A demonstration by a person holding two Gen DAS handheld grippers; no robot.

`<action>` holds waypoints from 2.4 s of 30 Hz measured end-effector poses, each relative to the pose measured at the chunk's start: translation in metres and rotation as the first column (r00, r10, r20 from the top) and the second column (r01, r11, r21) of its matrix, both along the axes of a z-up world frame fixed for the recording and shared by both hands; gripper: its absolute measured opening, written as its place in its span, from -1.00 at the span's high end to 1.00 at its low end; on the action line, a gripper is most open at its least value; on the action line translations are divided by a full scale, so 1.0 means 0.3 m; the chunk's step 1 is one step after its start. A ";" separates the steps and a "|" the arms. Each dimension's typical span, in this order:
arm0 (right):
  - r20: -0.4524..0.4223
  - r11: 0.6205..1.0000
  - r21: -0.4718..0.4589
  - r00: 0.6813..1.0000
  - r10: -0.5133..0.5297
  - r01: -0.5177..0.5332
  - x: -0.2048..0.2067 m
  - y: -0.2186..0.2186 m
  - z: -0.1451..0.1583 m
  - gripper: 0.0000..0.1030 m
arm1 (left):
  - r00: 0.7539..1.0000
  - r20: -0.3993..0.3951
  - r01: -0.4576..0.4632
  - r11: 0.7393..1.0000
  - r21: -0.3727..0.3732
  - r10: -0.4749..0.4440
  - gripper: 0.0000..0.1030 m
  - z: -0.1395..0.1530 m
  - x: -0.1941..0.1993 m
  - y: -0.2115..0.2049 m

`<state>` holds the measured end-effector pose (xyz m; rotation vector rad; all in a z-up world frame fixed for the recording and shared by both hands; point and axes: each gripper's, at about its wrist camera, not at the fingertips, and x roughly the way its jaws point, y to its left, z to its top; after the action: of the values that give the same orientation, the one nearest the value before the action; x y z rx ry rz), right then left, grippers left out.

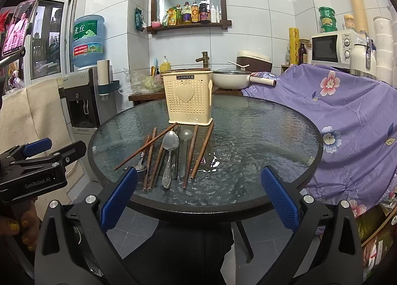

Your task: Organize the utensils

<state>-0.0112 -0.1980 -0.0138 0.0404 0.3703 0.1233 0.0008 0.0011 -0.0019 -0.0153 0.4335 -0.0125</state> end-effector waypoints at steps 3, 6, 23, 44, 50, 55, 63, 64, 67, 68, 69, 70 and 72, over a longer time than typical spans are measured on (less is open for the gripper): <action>-0.001 1.000 0.000 1.000 -0.001 0.001 0.001 0.000 -0.001 -0.91 | 1.000 0.000 0.001 1.000 0.000 -0.001 -0.88 0.000 0.000 -0.002; 0.000 1.000 0.001 1.000 0.000 0.000 -0.005 0.004 -0.004 -0.91 | 1.000 0.000 0.002 1.000 0.000 -0.002 -0.88 -0.001 0.000 0.000; -0.004 1.000 0.001 1.000 -0.001 0.001 0.002 0.006 -0.006 -0.91 | 1.000 -0.005 0.001 1.000 -0.004 -0.001 -0.88 -0.001 0.002 -0.002; -0.003 1.000 0.002 1.000 0.000 0.000 0.005 0.000 -0.017 -0.91 | 1.000 -0.005 0.006 1.000 -0.007 -0.006 -0.88 -0.001 0.005 -0.002; -0.005 1.000 0.003 1.000 -0.001 0.001 0.005 0.000 -0.014 -0.91 | 1.000 -0.006 0.005 1.000 -0.009 -0.005 -0.88 -0.003 0.005 0.000; -0.005 1.000 0.002 1.000 0.000 0.000 0.006 0.001 -0.016 -0.91 | 1.000 -0.006 0.006 1.000 -0.009 -0.006 -0.88 -0.002 0.006 -0.001; -0.009 1.000 0.002 1.000 0.001 0.000 0.007 0.004 -0.013 -0.91 | 1.000 -0.011 0.008 1.000 -0.013 -0.008 -0.88 -0.005 0.007 0.004; -0.009 1.000 0.003 1.000 0.001 -0.001 0.007 0.002 -0.011 -0.91 | 1.000 -0.011 0.008 1.000 -0.014 -0.008 -0.88 -0.006 0.008 0.004; -0.009 1.000 0.003 1.000 0.001 -0.001 0.007 0.002 -0.012 -0.91 | 1.000 -0.011 0.007 1.000 -0.015 -0.007 -0.88 -0.007 0.007 0.008; -0.009 1.000 0.003 1.000 0.001 -0.001 0.007 0.002 -0.012 -0.91 | 1.000 -0.012 0.007 1.000 -0.016 -0.007 -0.88 -0.008 0.007 0.009; -0.010 1.000 0.002 1.000 0.001 0.000 0.007 0.002 -0.012 -0.91 | 1.000 -0.013 0.007 1.000 -0.016 -0.007 -0.88 -0.009 0.007 0.007; -0.011 1.000 0.000 1.000 0.000 0.000 0.008 0.004 -0.014 -0.91 | 1.000 -0.013 0.007 1.000 -0.015 -0.008 -0.88 -0.009 0.007 0.008; -0.012 1.000 -0.005 1.000 -0.001 0.001 0.012 0.005 -0.021 -0.91 | 1.000 -0.019 0.012 1.000 -0.016 -0.012 -0.88 -0.016 0.010 0.009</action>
<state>-0.0077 -0.1965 -0.0200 0.0362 0.3831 0.1208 0.0038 0.0038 -0.0067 -0.0285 0.4521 -0.0279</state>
